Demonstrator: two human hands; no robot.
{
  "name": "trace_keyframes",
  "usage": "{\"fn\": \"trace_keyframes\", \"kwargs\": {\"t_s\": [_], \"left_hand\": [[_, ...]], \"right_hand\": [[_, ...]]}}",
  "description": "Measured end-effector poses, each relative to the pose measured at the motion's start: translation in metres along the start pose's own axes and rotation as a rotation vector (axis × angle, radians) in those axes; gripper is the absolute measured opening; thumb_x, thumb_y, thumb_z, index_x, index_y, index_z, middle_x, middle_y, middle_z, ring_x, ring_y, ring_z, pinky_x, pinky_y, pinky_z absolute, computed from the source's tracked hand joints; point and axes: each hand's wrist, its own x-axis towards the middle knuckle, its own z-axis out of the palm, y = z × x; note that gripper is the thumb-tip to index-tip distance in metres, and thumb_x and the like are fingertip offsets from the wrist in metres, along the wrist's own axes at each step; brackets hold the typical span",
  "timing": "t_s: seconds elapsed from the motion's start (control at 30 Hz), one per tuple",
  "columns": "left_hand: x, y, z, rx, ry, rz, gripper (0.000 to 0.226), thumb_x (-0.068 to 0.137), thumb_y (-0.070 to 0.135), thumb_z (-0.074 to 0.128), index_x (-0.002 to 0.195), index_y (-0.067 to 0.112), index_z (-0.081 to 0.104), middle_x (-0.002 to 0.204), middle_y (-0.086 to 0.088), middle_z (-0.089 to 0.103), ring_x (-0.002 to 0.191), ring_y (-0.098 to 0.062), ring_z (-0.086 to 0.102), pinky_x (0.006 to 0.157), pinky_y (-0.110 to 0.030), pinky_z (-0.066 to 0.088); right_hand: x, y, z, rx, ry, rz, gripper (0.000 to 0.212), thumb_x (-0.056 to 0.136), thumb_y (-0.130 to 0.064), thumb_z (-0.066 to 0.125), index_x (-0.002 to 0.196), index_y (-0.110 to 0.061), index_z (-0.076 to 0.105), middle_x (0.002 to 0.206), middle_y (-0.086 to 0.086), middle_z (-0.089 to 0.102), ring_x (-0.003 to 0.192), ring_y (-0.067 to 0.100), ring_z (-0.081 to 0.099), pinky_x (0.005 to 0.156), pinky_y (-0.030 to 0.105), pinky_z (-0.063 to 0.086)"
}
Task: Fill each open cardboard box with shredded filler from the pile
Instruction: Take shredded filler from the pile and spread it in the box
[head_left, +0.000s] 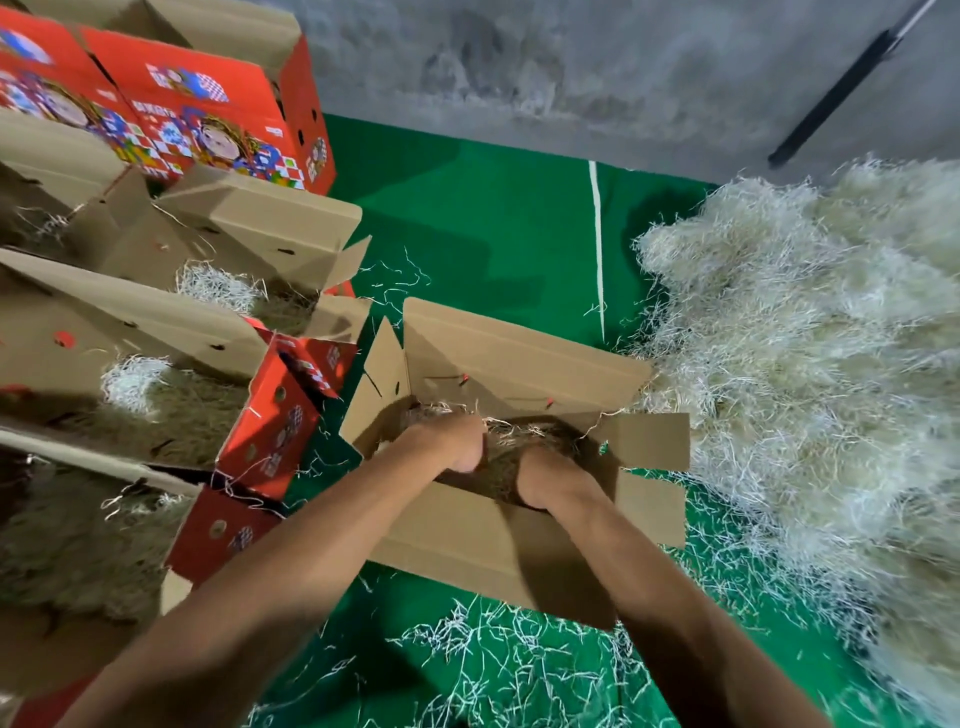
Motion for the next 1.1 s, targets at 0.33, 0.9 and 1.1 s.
{"fn": "trace_keyframes", "kwargs": {"t_s": [0.33,0.9,1.1], "left_hand": [[-0.005,-0.03,0.004,0.08,-0.177,-0.104,0.046,0.09,0.028,0.05,0.133,0.012,0.052,0.139,-0.011,0.052,0.119,-0.029,0.054,0.094,-0.037,0.046],[0.014,-0.035,-0.007,-0.228,0.107,-0.092,0.048,0.094,0.046,0.049,0.136,0.022,0.054,0.145,-0.007,0.05,0.119,-0.026,0.054,0.101,-0.038,0.046],[0.012,-0.027,-0.011,-0.173,-0.081,-0.208,0.058,0.102,0.038,0.032,0.155,0.013,0.024,0.162,-0.01,0.02,0.142,-0.03,0.033,0.114,-0.04,0.031]], "right_hand": [[-0.002,-0.004,-0.003,0.078,-0.077,-0.016,0.035,0.099,-0.015,0.048,0.13,-0.005,0.06,0.133,0.017,0.062,0.117,0.03,0.061,0.095,0.032,0.047],[0.021,0.017,-0.01,0.586,0.181,0.138,0.016,0.093,-0.018,0.059,0.088,-0.006,0.068,0.088,0.009,0.068,0.098,0.03,0.066,0.081,0.028,0.047],[0.009,0.011,-0.023,0.314,-0.07,0.108,0.036,0.101,-0.02,0.049,0.13,-0.002,0.058,0.133,0.018,0.06,0.122,0.035,0.057,0.092,0.036,0.045]]}}
